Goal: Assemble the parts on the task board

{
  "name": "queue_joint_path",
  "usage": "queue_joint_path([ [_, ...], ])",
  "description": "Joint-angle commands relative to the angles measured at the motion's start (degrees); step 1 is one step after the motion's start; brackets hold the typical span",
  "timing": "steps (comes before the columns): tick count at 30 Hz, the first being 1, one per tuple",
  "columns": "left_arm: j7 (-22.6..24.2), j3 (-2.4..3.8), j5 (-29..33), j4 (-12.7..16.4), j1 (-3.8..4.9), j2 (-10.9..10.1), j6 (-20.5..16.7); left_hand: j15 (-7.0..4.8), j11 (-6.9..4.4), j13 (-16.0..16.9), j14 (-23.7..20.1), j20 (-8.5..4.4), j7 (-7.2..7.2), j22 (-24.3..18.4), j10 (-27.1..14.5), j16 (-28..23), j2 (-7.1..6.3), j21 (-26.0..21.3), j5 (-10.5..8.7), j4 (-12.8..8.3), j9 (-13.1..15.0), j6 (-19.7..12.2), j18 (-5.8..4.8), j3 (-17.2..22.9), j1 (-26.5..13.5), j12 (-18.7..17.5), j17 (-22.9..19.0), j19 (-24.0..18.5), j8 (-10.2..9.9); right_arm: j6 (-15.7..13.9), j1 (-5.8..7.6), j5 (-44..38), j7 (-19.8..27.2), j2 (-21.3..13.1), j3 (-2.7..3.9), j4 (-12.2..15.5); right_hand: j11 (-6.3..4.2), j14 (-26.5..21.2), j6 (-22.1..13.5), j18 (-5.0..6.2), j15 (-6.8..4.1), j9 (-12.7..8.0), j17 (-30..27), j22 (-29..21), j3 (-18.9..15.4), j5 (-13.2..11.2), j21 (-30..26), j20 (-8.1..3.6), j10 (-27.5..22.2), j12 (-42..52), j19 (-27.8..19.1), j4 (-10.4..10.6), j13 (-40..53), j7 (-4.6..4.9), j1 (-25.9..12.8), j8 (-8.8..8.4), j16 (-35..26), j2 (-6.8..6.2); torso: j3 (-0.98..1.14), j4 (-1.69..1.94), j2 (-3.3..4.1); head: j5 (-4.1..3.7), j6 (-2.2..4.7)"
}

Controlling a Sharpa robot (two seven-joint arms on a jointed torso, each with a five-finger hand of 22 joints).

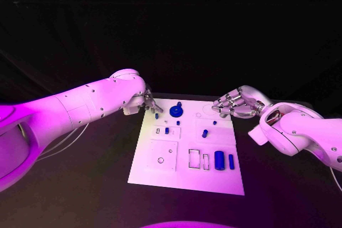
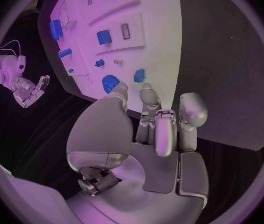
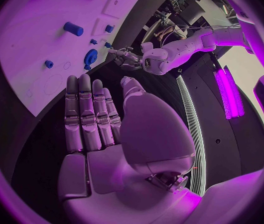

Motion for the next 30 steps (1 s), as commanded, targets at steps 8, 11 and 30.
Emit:
queue_joint_path([
  [8,-0.1,0.0,-0.1,-0.4,-0.24,0.5,2.2,0.39,-0.04,-0.2,4.4,0.27,0.0,0.0,-0.4,-0.2,0.89,-0.4,0.22,0.0,0.0,0.0,-0.12,-0.5,0.4,-0.2,9.5,-0.1,0.2,0.1,-0.07,-0.1,0.2,0.2,0.0,-0.1,0.01,0.1,-0.4,0.72,-0.04,0.0,-0.1,-0.1,-0.2,0.4,-0.3,0.27,-0.4,0.5,0.3,0.1,-0.1,0.02,-0.1,-0.16,-0.3,0.76,0.01,0.03,0.01,-0.02,0.04],
  [11,-0.1,0.0,0.3,-0.4,-0.26,0.5,2.7,0.38,-0.05,-0.1,4.4,0.27,-0.02,0.0,-0.4,-0.2,1.01,-0.4,0.22,0.0,0.0,0.0,-0.12,-0.6,0.6,-0.1,9.5,-0.1,0.2,0.2,-0.07,-0.1,0.2,0.3,0.0,-0.1,0.01,0.1,-0.4,0.72,-0.04,0.0,-0.1,-0.1,-0.2,0.4,-0.3,0.27,-0.4,0.5,0.3,0.1,-0.1,0.02,-0.1,-0.16,-0.3,0.76,0.01,0.02,0.01,-0.04,0.01],
  [30,-0.2,-0.03,1.4,-0.6,-0.28,0.9,3.7,0.32,-0.13,-0.2,4.4,0.27,-0.09,0.1,-0.6,-0.2,2.53,-0.3,0.25,-0.2,-0.1,0.1,-0.14,-0.8,2.9,0.1,9.5,-0.1,0.6,0.5,-0.08,-0.1,0.0,0.3,0.0,-0.2,-0.02,0.1,-0.4,0.73,-0.07,0.0,0.0,-0.2,-0.2,0.5,-0.3,0.26,-0.3,0.5,0.4,0.1,-0.1,-0.02,-0.1,-0.14,-0.3,0.9,0.01,-0.02,0.0,0.14,0.02],
])
